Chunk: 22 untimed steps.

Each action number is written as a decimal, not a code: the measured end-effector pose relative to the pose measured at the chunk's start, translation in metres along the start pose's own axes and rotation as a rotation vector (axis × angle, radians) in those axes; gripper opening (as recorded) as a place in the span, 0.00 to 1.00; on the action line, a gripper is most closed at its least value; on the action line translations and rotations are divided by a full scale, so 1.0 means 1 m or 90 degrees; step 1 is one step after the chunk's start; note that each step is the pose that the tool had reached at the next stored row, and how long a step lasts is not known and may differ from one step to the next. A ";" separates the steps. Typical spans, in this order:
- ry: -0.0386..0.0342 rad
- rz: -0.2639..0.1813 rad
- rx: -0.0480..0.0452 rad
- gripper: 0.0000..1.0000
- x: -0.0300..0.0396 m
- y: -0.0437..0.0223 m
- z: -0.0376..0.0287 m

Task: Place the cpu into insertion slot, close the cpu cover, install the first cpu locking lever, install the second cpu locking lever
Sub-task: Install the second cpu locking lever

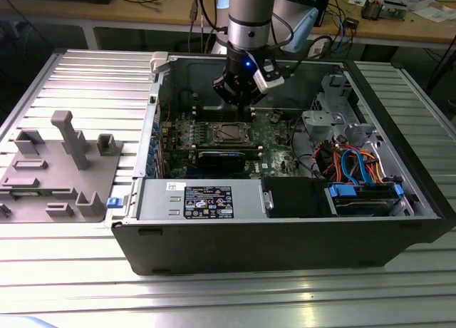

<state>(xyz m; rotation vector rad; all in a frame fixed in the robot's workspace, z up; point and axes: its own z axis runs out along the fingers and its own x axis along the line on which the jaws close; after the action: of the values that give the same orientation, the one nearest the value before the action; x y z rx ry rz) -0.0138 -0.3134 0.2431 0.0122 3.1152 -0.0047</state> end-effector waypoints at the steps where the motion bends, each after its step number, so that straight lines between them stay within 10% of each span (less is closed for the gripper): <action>1: 0.0000 0.000 0.0004 0.11 -0.0001 0.0000 -0.0042; 22: 0.0002 -0.001 0.0012 0.11 -0.0003 -0.0206 -0.0038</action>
<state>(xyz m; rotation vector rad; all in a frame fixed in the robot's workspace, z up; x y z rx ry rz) -0.0138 -0.3340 0.2470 0.0094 3.1155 -0.0076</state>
